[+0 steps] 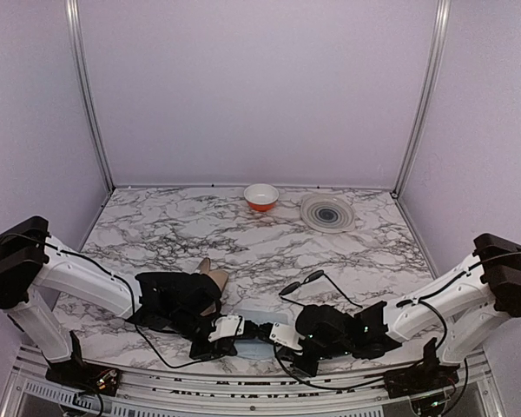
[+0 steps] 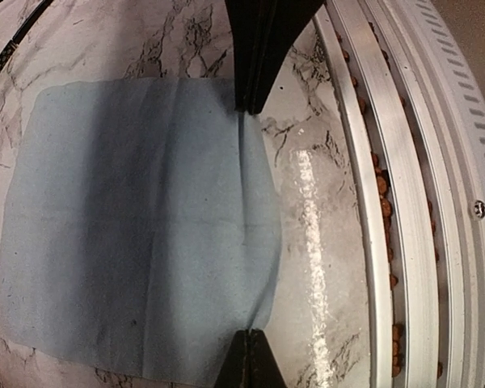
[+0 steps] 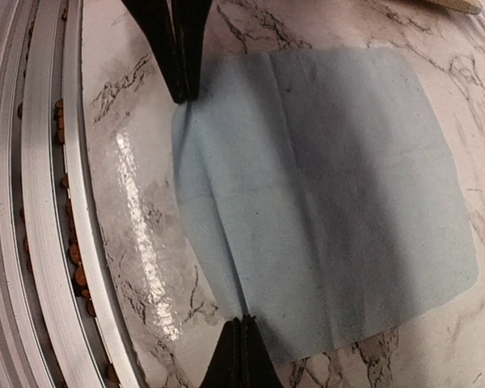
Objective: Organize the sunglasses
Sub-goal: Fold the glasses cleaning cloth at the center of the board.
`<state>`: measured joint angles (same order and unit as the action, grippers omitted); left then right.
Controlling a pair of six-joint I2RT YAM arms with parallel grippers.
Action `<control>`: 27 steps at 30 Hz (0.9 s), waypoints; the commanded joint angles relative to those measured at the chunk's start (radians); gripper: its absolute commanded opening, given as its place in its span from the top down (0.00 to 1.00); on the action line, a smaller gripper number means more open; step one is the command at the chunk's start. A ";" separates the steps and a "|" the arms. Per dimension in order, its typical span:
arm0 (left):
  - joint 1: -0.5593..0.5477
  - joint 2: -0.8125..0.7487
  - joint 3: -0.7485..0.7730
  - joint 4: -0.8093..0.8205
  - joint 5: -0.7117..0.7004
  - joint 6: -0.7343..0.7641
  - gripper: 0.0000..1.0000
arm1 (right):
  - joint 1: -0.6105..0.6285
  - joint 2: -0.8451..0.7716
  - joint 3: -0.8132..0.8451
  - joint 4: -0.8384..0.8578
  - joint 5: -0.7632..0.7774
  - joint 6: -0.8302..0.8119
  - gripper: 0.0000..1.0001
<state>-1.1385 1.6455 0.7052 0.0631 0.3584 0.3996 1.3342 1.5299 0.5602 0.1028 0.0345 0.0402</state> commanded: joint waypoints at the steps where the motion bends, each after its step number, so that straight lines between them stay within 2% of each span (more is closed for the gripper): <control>1: -0.016 -0.042 0.005 -0.022 0.020 -0.035 1.00 | 0.008 -0.033 0.021 -0.079 0.008 -0.007 1.00; 8: -0.017 -0.060 0.009 -0.022 -0.002 -0.077 1.00 | 0.008 -0.059 0.045 -0.107 0.036 0.006 1.00; 27: 0.000 -0.051 0.060 -0.020 -0.137 -0.123 1.00 | 0.008 -0.074 0.091 -0.137 0.242 0.040 1.00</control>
<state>-1.1469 1.6054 0.7277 0.0544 0.2596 0.2966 1.3361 1.4666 0.6128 -0.0170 0.2199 0.0650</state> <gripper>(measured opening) 0.005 0.007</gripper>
